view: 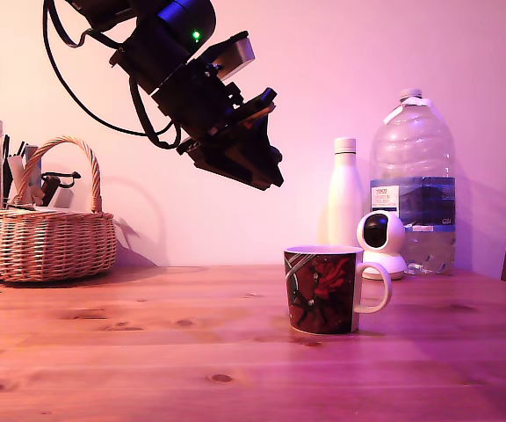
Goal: Pick up the coffee capsules from the table one by one and drop them inside the nearest coffee cup
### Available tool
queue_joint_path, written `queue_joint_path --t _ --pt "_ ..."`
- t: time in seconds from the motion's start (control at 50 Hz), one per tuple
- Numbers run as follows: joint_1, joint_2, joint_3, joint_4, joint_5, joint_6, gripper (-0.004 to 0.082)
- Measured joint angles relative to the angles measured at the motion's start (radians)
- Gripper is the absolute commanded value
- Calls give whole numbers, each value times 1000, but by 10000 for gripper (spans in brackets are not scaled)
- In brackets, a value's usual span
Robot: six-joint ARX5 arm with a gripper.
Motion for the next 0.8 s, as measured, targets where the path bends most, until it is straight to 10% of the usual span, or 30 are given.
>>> queue_joint_path --t 0.8 --pt "-38 0 0 -23 -6 -3 198"
